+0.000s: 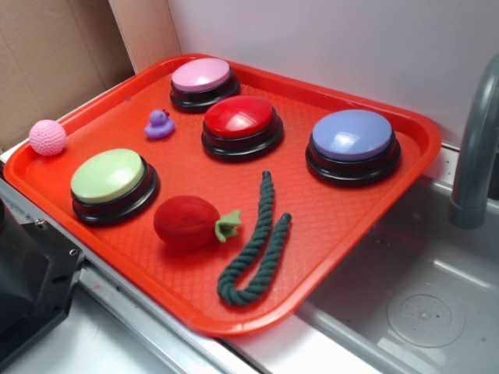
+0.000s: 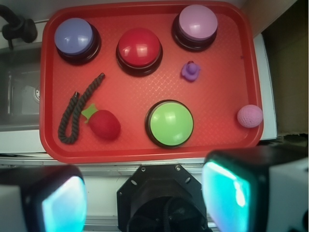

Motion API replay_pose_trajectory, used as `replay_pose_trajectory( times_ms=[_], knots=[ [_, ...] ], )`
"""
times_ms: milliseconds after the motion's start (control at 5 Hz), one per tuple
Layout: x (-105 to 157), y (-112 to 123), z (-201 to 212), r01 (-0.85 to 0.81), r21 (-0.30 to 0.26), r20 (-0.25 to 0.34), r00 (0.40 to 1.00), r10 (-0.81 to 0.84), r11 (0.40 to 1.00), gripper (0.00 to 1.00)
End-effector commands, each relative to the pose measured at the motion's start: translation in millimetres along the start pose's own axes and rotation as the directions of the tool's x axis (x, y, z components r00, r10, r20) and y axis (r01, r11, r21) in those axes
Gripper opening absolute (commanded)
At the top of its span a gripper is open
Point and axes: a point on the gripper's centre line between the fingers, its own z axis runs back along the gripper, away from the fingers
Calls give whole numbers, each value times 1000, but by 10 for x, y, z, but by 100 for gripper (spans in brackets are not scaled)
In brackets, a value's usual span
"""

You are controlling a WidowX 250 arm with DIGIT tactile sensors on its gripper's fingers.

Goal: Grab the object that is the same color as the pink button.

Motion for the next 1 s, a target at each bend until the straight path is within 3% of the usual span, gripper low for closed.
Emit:
replay_pose_trajectory(
  times_ms=[0,400,800],
  knots=[
    [0,0,0,0,0,0,1000,0,1000,100],
    [-34,871,-217,-415,53,82,908,410,908,100],
    [112,1326,-664,-588,128,105,809,579,799,100]
  ],
)
